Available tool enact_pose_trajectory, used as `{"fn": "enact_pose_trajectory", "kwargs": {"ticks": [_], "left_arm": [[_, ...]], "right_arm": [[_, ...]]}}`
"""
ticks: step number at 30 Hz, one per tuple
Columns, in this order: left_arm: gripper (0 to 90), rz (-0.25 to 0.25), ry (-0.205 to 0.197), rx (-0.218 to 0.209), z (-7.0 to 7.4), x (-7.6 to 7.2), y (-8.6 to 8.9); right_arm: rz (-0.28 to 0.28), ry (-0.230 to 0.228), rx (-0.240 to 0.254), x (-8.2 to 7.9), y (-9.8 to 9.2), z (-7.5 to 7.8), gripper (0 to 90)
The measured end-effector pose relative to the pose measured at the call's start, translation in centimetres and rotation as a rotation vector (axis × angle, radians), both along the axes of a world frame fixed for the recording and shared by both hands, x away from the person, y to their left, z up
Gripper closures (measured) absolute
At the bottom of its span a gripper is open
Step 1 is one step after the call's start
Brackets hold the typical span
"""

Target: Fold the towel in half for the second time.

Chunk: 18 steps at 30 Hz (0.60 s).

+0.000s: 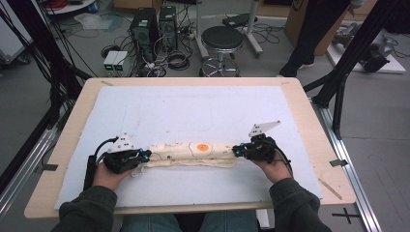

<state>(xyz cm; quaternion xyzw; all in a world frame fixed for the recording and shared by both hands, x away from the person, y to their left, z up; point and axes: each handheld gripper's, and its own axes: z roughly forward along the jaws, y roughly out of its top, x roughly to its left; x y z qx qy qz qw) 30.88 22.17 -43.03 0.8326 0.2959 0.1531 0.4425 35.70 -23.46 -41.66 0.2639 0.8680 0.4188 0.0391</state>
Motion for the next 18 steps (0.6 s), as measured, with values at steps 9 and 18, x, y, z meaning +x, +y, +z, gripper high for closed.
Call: {"fn": "enact_pose_trajectory", "kwargs": {"ticks": [9, 18], "left_arm": [[86.3, -0.015, 0.008, 0.015, -0.4, -0.4, 0.0], [86.3, -0.024, 0.021, 0.029, -0.8, -0.7, 0.0]], "right_arm": [[0.01, 0.016, -0.016, -0.6, 0.1, -0.8, 83.1], [0.006, 0.024, -0.025, -1.1, 0.0, -1.7, 82.7]]}}
